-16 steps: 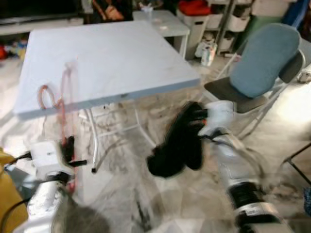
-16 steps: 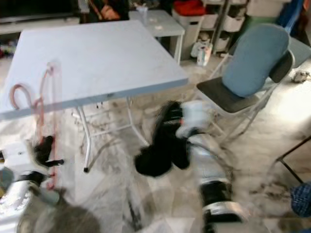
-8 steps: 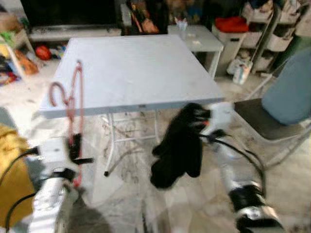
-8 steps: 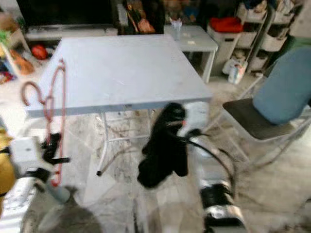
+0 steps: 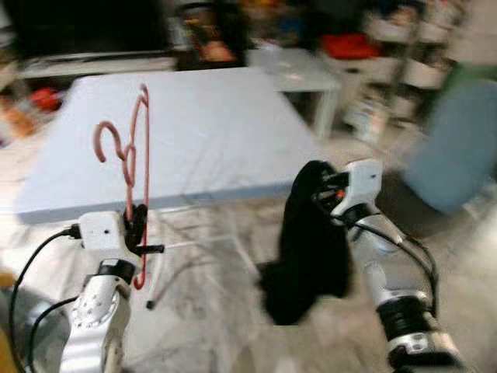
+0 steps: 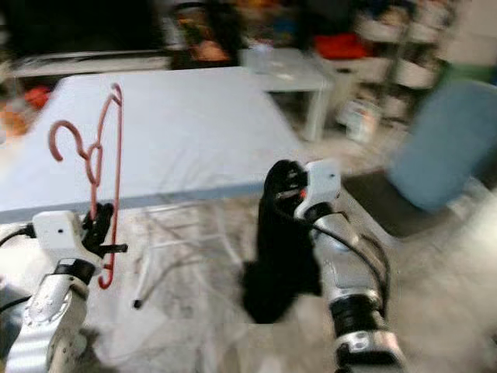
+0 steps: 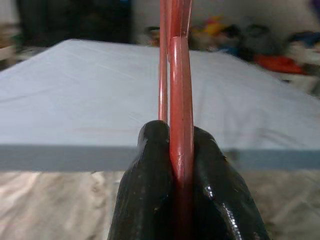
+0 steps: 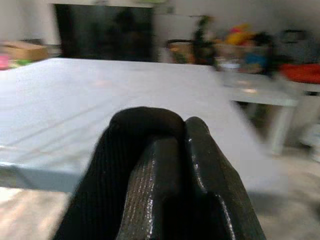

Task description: Hang hanger

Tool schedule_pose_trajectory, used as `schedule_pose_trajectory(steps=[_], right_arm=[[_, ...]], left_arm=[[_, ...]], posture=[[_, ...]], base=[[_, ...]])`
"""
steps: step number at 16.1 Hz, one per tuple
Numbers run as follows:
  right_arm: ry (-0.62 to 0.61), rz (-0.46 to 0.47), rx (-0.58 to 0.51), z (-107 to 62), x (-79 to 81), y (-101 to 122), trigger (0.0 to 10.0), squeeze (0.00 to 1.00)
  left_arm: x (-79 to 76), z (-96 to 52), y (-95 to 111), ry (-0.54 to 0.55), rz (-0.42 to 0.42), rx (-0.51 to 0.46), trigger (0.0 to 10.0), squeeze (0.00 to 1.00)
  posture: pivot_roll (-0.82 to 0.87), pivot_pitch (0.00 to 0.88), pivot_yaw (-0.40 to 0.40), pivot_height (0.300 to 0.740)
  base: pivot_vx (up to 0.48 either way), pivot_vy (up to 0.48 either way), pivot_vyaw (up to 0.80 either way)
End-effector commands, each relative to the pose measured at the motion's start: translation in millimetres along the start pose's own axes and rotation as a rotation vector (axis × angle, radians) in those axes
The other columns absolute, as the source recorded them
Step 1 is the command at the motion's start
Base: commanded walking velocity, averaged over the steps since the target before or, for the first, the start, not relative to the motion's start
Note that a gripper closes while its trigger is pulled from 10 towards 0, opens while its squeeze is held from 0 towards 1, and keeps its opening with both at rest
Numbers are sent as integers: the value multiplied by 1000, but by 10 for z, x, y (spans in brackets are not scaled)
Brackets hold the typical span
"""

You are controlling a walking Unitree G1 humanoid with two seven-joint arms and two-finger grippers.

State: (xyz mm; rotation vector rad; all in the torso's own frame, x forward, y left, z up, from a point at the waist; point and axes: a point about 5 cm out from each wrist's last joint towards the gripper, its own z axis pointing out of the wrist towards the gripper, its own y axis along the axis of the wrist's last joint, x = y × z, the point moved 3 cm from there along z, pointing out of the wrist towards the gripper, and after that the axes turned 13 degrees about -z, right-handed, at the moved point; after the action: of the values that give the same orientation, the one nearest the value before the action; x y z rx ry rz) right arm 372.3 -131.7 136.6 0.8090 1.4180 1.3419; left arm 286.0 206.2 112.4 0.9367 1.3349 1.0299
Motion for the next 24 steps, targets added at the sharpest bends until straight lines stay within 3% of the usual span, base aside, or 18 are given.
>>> schedule_pose_trajectory(steps=[1,10,13,17,20,22,24], right_arm=[[13,-12,-54,39,7,150,10000,0],[13,34,-56,31,8,156,10000,0],[11,39,-57,30,5,160,10000,0],[28,35,-88,49,44,224,10000,0],[29,91,-125,211,42,405,10000,0],[3,125,-155,453,43,627,10000,0],[-30,221,-197,724,102,964,10000,0]], left_arm=[[-3,17,28,-2,4,-7,10000,0],[-9,64,13,4,-9,7,10000,0],[-26,78,16,-6,33,8,10000,0],[-12,95,16,11,28,10,10000,0],[-51,96,-19,10,39,20,10000,0],[-84,100,-51,4,45,30,10000,0],[-118,111,-72,1,59,42,10000,0]], posture=[[6,0,-27,740],[-5,0,-17,740],[-7,0,-13,740],[-6,0,-11,740],[-7,0,-9,740],[-8,0,-8,740],[6,0,-11,740]], base=[[398,270,788],[324,353,0],[279,391,0],[332,249,0],[0,0,0],[0,0,0],[0,0,0]])
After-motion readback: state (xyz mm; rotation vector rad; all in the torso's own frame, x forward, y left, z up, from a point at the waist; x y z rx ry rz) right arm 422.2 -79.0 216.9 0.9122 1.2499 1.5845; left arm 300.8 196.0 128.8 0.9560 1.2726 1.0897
